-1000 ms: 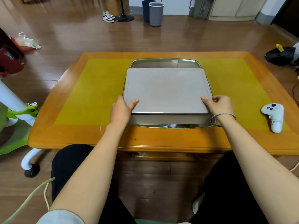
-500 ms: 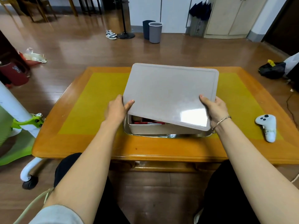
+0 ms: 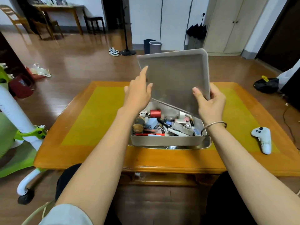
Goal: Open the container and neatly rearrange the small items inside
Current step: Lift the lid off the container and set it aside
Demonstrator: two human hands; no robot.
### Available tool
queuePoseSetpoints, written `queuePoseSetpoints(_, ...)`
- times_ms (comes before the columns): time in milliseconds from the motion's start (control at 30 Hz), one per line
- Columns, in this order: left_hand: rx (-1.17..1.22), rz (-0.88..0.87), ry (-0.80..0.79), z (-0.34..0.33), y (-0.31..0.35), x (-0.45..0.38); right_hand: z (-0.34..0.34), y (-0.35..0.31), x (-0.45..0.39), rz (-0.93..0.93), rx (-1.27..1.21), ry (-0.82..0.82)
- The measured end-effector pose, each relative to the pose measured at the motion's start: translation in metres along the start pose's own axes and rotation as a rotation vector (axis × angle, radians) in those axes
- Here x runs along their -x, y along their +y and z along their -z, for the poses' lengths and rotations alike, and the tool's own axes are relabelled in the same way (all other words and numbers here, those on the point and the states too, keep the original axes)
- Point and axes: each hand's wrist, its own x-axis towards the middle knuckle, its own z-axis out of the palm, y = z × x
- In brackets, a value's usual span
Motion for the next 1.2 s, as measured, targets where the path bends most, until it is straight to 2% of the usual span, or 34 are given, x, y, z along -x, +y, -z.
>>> queuePoseSetpoints(67, 0.098, -0.078, -0.001, 0.008, 0.005, -0.001, 0.0, 0.002, 0.004, 0.044, 0.038, -0.062)
queuePoseSetpoints(200, 0.355, -0.165, -0.159, 0.018, 0.01, 0.004, 0.001, 0.015, 0.009, 0.272, 0.273, -0.159)
queuePoseSetpoints(333, 0.543, 0.04, -0.233, 0.023, 0.006, 0.008, 0.003, 0.02, 0.015, 0.55, 0.49, -0.255)
queuePoseSetpoints(500, 0.756, 0.267, -0.376, 0.015, -0.005, 0.008, 0.002, 0.023, 0.02, 0.595, 0.604, -0.362)
queuePoseSetpoints(567, 0.753, 0.357, -0.353, 0.01, -0.012, 0.009, 0.002, 0.026, 0.024, 0.516, 0.619, -0.474)
queuePoseSetpoints(633, 0.701, 0.379, -0.325, 0.006, -0.024, 0.013, 0.002, 0.034, 0.031, 0.346, 0.634, -0.589)
queuePoseSetpoints(667, 0.692, 0.378, -0.317, 0.005, -0.031, 0.015, 0.003, 0.038, 0.034, 0.253, 0.605, -0.593)
queuePoseSetpoints(767, 0.72, 0.36, -0.318, 0.004, -0.051, 0.024, 0.002, 0.053, 0.035, -0.018, 0.538, -0.425)
queuePoseSetpoints(800, 0.734, 0.351, -0.323, 0.005, -0.056, 0.026, 0.0, 0.056, 0.033, -0.124, 0.521, -0.414)
queuePoseSetpoints(867, 0.766, 0.322, -0.345, 0.007, -0.065, 0.03, -0.009, 0.061, 0.03, -0.358, 0.411, -0.489)
queuePoseSetpoints(933, 0.788, 0.313, -0.392, 0.009, -0.075, 0.033, -0.02, 0.065, 0.03, -0.513, 0.293, -0.547)
queuePoseSetpoints(1033, 0.811, 0.379, -0.427, 0.009, -0.089, 0.039, -0.035, 0.074, 0.034, -0.507, 0.341, -0.471)
queuePoseSetpoints(1200, 0.614, 0.536, -0.283, -0.005, -0.099, 0.044, -0.059, 0.079, 0.048, -0.388, 0.379, -0.337)
